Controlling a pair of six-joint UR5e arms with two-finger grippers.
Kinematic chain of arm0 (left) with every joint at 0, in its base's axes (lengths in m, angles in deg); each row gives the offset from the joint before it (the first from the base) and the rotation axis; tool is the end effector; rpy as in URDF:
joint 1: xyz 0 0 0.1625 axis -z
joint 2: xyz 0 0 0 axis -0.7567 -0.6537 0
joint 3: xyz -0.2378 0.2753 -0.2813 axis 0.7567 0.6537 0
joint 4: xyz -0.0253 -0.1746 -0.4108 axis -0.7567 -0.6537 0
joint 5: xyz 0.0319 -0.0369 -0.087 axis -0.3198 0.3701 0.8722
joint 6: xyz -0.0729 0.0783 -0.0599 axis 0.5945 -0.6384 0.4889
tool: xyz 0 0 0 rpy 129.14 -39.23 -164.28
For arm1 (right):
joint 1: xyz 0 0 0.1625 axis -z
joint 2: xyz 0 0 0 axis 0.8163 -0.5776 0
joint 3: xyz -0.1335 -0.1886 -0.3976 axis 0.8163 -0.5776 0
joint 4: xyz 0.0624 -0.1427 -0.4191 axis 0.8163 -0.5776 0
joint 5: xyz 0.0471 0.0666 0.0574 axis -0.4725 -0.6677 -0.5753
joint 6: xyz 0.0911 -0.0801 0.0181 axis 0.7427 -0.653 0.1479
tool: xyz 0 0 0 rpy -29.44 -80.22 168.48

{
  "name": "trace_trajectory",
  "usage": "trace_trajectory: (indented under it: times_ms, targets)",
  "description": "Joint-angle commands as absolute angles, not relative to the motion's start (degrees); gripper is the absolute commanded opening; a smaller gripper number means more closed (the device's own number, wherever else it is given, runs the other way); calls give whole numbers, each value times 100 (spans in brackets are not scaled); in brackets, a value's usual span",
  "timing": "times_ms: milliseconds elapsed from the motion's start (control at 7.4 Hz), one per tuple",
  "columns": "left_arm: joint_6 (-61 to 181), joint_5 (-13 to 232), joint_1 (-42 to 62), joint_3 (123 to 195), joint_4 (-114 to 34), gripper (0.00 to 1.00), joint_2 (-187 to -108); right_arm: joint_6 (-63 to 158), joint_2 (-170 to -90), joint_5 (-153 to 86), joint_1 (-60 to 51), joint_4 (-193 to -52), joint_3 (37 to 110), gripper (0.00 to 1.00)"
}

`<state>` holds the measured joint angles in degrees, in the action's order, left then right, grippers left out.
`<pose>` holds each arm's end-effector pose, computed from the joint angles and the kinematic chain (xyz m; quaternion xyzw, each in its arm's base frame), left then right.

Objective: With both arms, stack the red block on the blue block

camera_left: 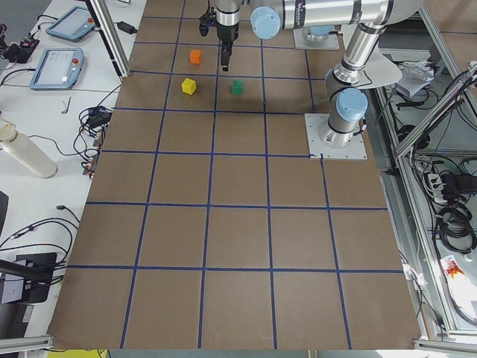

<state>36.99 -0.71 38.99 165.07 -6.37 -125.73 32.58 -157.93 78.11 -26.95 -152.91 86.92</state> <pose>-0.1192 -0.5174 0.4654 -0.0578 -0.9981 0.0193 0.0083 0.0662 -0.4898 0.4515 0.0875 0.9931 -0.0773 0.0084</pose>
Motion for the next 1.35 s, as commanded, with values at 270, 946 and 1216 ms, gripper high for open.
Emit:
trace_trajectory:
  times_ms: [270,946,1216]
  targets:
    - [3699,-203,3924,16485,-654,100,-12543,3846,-15496,7896,-3326,-14209,7453,100]
    - [3726,-177,3950,16142,-742,100,-12754,4364,-14913,7843,-3335,-13520,6674,100]
    - [3752,-142,3959,16133,-725,100,-12754,4365,-14913,7861,-3335,-13564,6701,100]
